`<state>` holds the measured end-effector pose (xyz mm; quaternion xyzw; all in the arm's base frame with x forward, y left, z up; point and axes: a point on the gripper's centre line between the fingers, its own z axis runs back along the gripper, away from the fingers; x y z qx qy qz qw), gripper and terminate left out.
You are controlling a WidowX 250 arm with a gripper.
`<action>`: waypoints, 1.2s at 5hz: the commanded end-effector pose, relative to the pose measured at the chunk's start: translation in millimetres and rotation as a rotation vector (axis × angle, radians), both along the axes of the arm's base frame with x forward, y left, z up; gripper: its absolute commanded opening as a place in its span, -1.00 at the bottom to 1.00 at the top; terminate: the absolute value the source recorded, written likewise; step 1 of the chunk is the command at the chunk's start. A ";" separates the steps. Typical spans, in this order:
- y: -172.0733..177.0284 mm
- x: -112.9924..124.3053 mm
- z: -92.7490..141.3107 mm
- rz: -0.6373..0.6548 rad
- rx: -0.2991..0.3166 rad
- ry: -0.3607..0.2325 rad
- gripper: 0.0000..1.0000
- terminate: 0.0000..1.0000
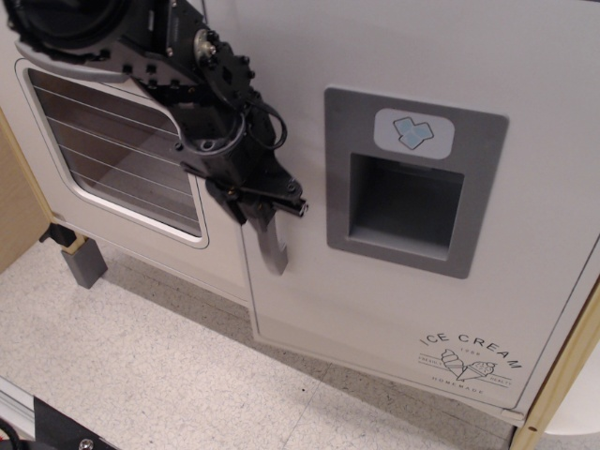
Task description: Open fridge
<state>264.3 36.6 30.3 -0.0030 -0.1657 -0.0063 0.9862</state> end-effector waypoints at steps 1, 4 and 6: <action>10.3 -29.5 22.4 0.036 -0.026 0.087 1.00 -1.00; 73.3 -72.9 42.4 0.228 -0.103 0.219 1.00 -1.00; 105.9 -33.6 86.1 0.523 -0.140 0.125 1.00 -1.00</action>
